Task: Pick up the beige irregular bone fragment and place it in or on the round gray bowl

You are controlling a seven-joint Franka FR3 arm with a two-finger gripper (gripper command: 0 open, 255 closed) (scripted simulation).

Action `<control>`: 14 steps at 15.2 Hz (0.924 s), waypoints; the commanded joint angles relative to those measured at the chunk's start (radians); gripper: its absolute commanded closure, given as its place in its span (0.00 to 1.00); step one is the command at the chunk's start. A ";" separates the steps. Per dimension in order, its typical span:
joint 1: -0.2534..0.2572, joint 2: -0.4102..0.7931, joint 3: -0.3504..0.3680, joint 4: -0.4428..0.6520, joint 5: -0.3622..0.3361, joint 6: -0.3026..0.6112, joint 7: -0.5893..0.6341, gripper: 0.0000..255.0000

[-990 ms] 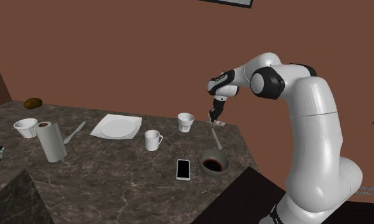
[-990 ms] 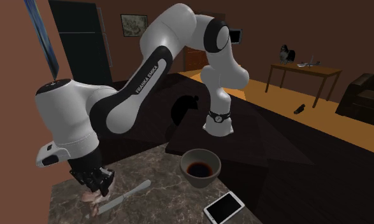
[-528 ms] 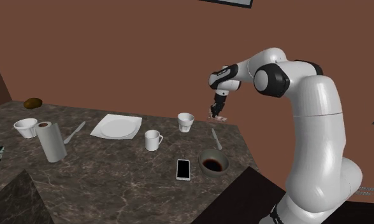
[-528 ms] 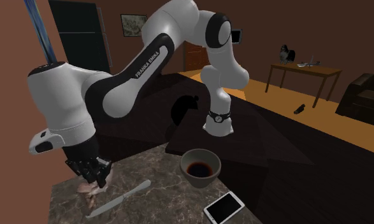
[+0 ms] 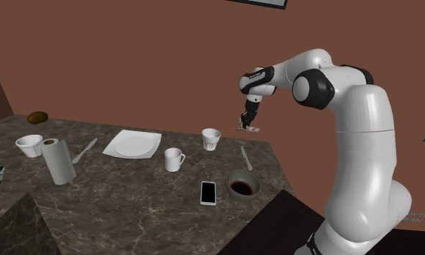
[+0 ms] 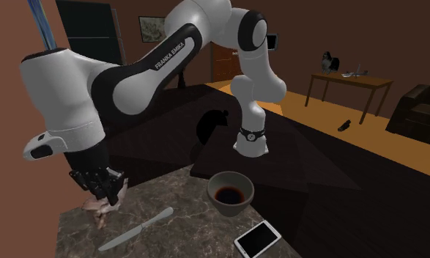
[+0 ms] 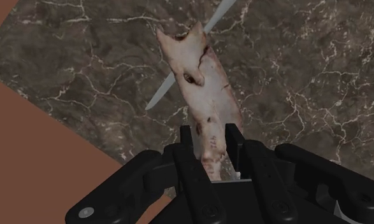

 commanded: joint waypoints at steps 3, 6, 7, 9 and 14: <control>0.031 -0.085 -0.005 -0.111 -0.017 0.030 0.020 1.00; 0.072 -0.195 -0.006 -0.277 -0.041 0.090 0.054 1.00; 0.085 -0.231 -0.006 -0.328 -0.050 0.108 0.067 1.00; 0.109 -0.300 -0.004 -0.425 -0.069 0.140 0.096 1.00; 0.159 -0.467 0.012 -0.645 -0.119 0.205 0.182 1.00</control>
